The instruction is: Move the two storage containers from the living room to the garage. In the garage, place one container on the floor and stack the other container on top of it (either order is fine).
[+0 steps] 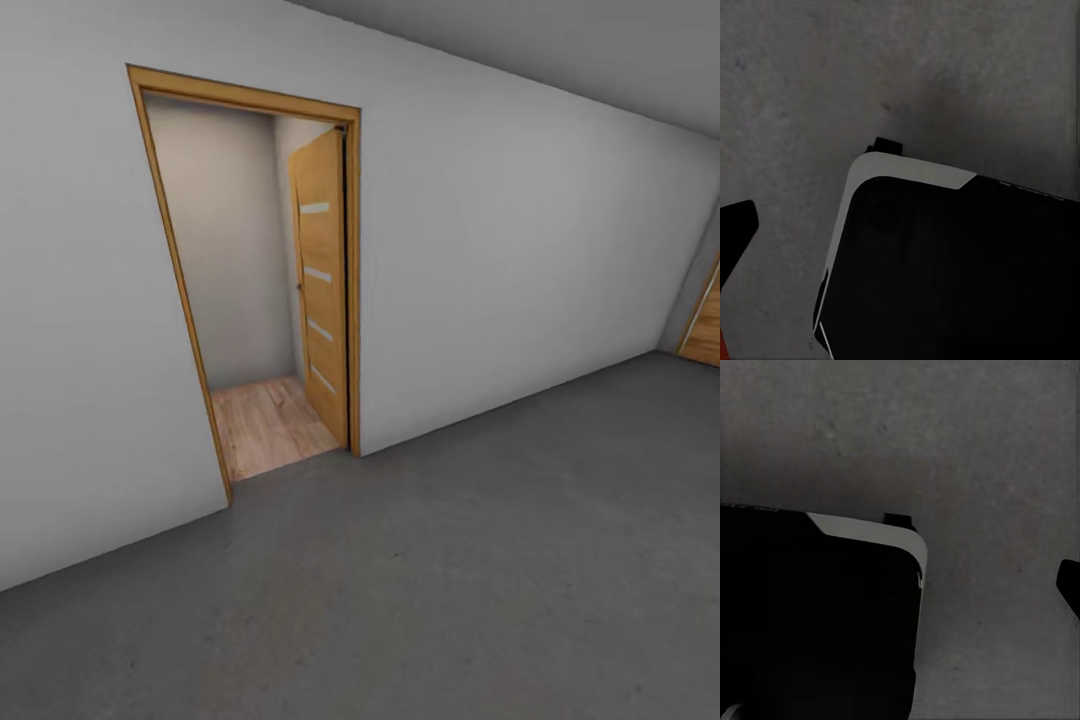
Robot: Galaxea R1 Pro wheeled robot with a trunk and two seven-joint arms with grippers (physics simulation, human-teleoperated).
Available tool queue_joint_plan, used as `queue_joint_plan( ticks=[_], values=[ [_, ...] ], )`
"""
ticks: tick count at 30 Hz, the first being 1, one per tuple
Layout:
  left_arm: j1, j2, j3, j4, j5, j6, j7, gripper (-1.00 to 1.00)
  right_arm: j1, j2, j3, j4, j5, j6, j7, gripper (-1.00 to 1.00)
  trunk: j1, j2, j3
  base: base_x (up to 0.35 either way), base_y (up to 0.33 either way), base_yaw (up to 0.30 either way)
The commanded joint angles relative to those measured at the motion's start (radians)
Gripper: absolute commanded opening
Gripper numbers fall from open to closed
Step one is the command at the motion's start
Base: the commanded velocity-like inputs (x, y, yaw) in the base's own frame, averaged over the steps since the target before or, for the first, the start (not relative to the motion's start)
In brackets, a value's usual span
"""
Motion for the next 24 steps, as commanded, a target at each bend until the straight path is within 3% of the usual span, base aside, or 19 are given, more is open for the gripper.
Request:
queue_joint_plan(
  ticks=[1, 24],
  values=[
    [-0.001, 0.0, -0.008, 0.0, 0.009, -0.003, -0.001, 1.0, -0.001, 0.001, 0.008, 0.003, -0.014, -0.007, -0.004, 1.0, 0.001, -0.001, -0.002, 0.322, 0.0, 0.0],
    [-0.001, 0.003, -0.009, 0.005, 0.012, -0.004, 0.0, 1.0, -0.001, 0.008, 0.004, 0.004, -0.023, -0.006, -0.004, 1.0, 0.001, -0.001, -0.002, 0.318, 0.0, 0.0]
  ],
)
